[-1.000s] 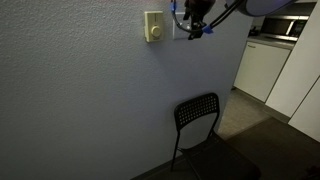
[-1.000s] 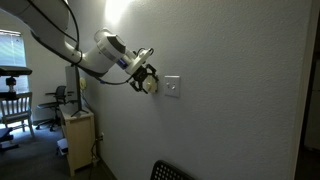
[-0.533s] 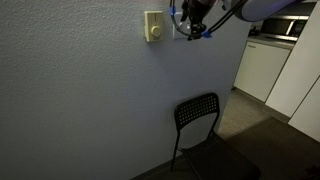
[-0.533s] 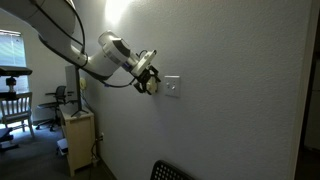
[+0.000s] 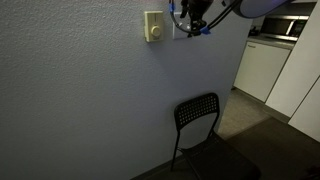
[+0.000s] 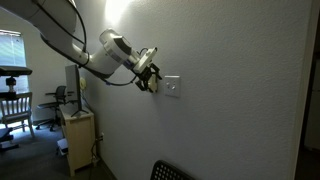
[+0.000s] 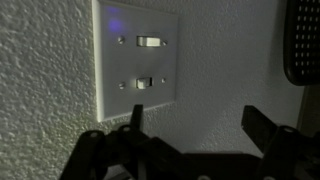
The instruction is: Turn the left switch off
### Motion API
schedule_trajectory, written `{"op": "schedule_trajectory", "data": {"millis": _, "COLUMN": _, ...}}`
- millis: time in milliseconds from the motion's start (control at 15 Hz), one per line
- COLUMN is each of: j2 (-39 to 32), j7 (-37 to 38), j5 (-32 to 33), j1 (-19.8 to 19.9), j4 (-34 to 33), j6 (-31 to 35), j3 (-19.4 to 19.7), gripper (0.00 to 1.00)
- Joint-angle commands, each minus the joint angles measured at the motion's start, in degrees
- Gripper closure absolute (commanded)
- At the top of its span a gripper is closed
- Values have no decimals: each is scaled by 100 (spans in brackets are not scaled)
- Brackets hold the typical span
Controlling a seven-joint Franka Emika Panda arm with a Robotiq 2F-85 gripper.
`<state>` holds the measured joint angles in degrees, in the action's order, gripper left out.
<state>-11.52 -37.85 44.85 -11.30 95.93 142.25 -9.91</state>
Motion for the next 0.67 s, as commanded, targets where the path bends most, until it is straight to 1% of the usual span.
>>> {"op": "schedule_trajectory", "data": {"millis": 0, "j2": -205, "j7": 44, "j5": 117, "j1": -7, "j4": -295, "j6": -237, "j3": 82, "gripper": 0}}
{"op": "schedule_trajectory", "data": {"millis": 200, "j2": -332, "j7": 110, "j5": 233, "j1": 4, "j4": -445, "j6": -87, "j3": 152, "gripper": 0}}
{"op": "schedule_trajectory", "data": {"millis": 333, "j2": -417, "j7": 109, "j5": 283, "j1": -1, "j4": -573, "j6": -117, "j3": 185, "gripper": 0}}
{"op": "schedule_trajectory", "data": {"millis": 467, "j2": -514, "j7": 31, "j5": 181, "j1": 25, "j4": -676, "j6": -110, "j3": 180, "gripper": 0}}
{"op": "schedule_trajectory", "data": {"millis": 600, "j2": -629, "j7": -112, "j5": -56, "j1": 86, "j4": -761, "j6": -29, "j3": 138, "gripper": 0}}
